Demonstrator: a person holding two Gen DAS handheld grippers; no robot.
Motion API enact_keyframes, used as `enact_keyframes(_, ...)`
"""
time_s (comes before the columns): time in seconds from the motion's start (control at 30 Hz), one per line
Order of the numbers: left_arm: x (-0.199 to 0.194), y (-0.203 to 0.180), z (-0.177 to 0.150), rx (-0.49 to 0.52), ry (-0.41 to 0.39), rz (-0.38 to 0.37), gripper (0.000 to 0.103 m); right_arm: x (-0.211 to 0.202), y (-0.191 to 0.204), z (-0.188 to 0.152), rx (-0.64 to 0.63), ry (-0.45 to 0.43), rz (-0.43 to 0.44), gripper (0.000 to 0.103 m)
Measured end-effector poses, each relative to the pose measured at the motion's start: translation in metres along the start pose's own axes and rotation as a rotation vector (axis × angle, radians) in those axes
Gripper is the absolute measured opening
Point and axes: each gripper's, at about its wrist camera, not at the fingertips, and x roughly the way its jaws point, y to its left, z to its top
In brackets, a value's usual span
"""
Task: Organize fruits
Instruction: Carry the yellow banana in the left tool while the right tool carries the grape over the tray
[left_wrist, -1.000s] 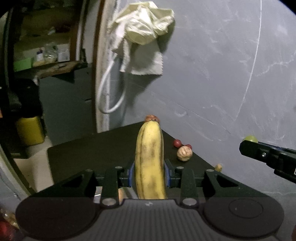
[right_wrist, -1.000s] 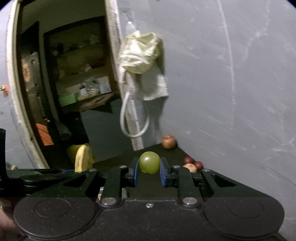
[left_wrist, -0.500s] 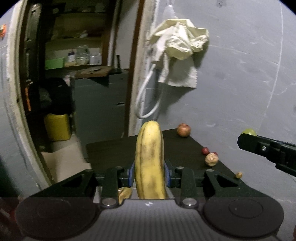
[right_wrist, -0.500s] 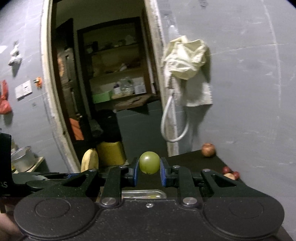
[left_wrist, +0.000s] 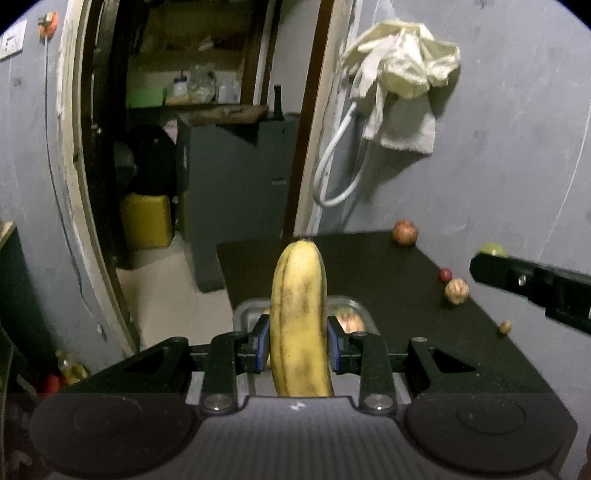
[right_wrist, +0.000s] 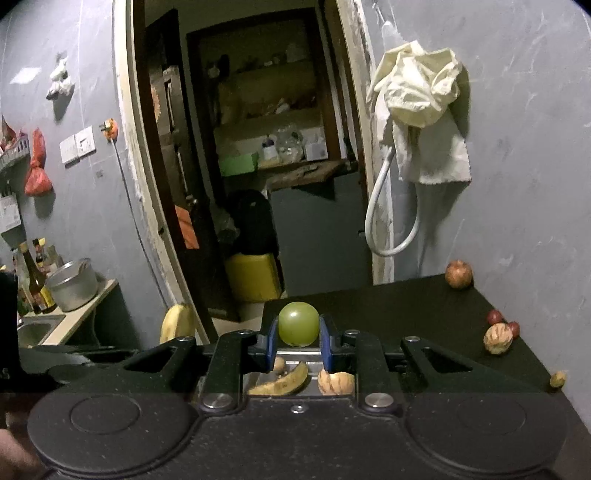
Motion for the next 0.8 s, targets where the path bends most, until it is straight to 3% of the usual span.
enact_keyframes(0.4,0.045,-0.001,-0.026,0.113,0.146,-0.049,0.033,0.032,-0.011,-0.035,-0.002,0.125,-0.025,0.024)
enact_keyframes(0.8,0.120,-0.005,-0.035,0.375,0.311,-0.157,0.033,0.105,-0.030,-0.060,-0.067,0.313,-0.008,0.024)
